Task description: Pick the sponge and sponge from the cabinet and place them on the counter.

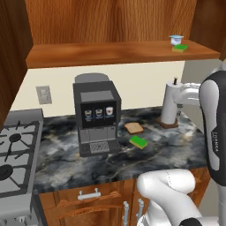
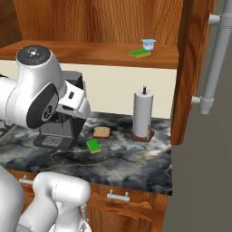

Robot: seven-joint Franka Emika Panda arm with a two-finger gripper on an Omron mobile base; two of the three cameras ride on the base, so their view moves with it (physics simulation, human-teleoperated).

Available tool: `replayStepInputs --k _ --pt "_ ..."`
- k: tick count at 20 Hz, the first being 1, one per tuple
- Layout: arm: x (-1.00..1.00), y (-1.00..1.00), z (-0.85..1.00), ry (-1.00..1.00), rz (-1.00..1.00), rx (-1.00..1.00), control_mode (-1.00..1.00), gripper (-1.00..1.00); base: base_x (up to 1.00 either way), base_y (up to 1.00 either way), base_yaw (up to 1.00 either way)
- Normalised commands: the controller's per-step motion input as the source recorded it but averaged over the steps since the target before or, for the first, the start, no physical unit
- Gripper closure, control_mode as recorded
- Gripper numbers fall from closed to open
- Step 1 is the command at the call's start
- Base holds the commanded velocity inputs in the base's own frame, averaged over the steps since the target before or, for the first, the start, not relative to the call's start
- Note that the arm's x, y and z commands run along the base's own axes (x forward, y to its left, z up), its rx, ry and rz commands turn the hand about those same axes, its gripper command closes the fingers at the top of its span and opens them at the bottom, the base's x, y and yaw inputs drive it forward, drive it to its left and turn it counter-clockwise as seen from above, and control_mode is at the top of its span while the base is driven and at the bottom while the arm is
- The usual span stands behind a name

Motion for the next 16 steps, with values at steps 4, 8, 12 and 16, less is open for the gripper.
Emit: replayStepInputs --k 4,8,12,16 --pt "0.16 -0.06 0.15 0.0 -0.02 0.0 -1.0 -1.0 0.0 0.0 0.0" --pt "0.06 -0.06 0.22 -0.01 -0.07 -0.02 -1.0 -1.0 0.0 0.0 0.0" --pt "0.11 -0.07 0.3 -0.04 -0.11 -0.06 -1.0 -1.0 0.0 0.0 0.0" --pt "0.21 -0.05 0.4 -0.02 -0.16 -0.06 -1.0 -1.0 0.0 0.0 0.0"
